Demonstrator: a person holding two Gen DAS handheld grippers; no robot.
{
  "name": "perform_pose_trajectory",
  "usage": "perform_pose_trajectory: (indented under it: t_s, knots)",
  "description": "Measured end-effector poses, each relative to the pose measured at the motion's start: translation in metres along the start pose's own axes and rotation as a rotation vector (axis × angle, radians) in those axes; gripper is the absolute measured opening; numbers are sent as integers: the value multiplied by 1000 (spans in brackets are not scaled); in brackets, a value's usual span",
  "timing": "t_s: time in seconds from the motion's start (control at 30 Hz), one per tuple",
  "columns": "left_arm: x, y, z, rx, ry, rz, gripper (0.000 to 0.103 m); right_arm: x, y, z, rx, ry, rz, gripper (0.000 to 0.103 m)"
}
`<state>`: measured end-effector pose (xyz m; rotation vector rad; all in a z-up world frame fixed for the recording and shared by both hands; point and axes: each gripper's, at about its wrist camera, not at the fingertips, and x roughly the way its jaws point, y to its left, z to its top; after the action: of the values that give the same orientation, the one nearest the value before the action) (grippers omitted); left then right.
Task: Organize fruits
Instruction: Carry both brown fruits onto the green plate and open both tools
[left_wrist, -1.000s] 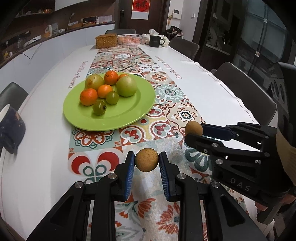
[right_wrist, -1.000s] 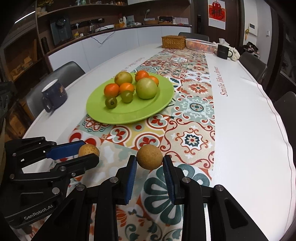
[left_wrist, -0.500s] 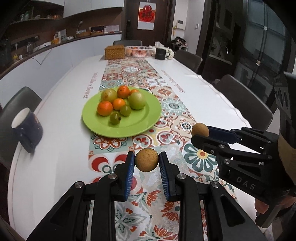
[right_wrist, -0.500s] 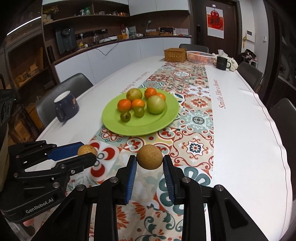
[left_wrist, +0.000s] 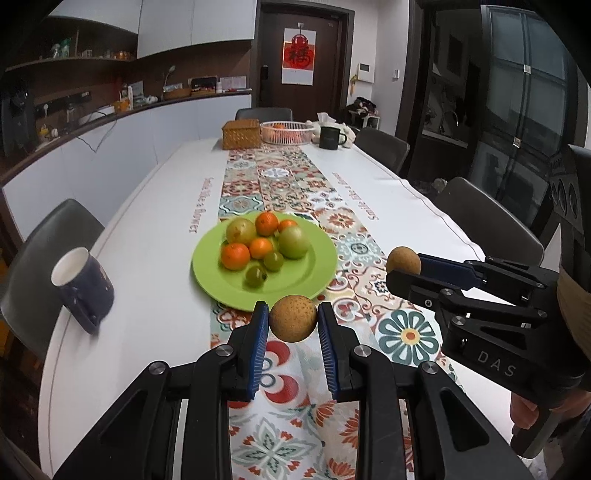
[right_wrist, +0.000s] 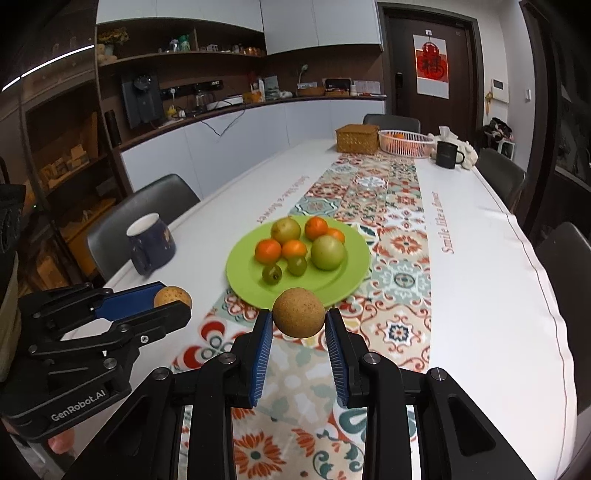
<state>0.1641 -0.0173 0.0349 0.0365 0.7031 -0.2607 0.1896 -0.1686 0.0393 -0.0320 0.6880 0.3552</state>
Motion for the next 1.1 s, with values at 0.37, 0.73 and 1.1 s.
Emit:
perform_pose_trajectory:
  t_s: [0.37,0.73,1.1]
  knots:
    - [7,21,21,11,-32,48,28,15,6,24,-7,-21,-14,31]
    - [36,44,34,-4,-19,66,28,53,6,39,-4,16,-31,31]
    - [89,65,40,-5,47,47,28,104,-1,44,8,88,-46,31]
